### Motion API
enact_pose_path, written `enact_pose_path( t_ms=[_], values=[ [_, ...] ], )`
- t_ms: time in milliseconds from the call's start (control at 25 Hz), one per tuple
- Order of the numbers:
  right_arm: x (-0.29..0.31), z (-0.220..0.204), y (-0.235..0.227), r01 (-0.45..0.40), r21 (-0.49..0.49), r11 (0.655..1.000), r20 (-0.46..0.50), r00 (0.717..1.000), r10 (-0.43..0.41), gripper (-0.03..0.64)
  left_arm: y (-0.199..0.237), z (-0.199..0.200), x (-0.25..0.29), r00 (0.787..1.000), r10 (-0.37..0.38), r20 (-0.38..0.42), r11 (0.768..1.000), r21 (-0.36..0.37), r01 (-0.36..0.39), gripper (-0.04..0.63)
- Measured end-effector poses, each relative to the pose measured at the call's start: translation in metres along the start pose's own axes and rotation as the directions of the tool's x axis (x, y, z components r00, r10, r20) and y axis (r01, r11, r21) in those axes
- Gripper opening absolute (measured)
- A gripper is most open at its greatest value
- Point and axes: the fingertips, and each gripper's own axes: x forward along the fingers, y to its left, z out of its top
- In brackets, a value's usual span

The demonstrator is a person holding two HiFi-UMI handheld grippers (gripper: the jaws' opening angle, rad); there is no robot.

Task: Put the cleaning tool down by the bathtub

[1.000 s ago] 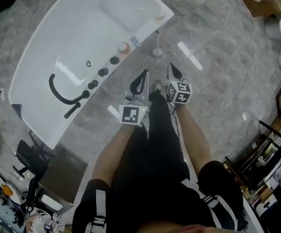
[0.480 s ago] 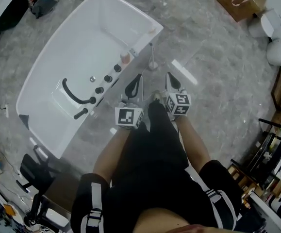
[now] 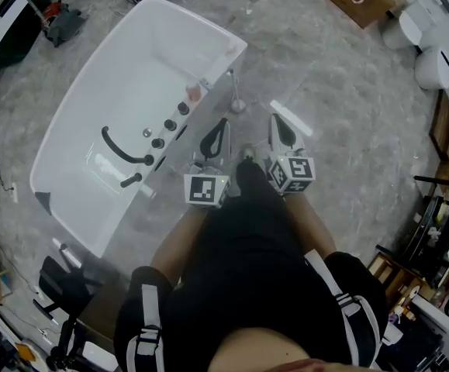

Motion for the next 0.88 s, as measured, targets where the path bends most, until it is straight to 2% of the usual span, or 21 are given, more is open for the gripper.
enact_pose_path(
  t_ms=[360, 880],
  values=[
    [-0.042, 0.017, 0.014, 0.003, 0.003, 1.0, 0.065, 0.998, -0.004, -0.002, -0.013, 0.007, -0.014, 0.999, -0.038, 0.012, 0.999, 0.007, 0.038, 0.008],
    [-0.051, 0.014, 0.018, 0.008, -0.007, 1.0, 0.055, 0.998, -0.008, -0.003, -0.014, 0.001, -0.009, 0.999, -0.05, -0.012, 0.999, 0.004, 0.05, 0.007]
  ],
)
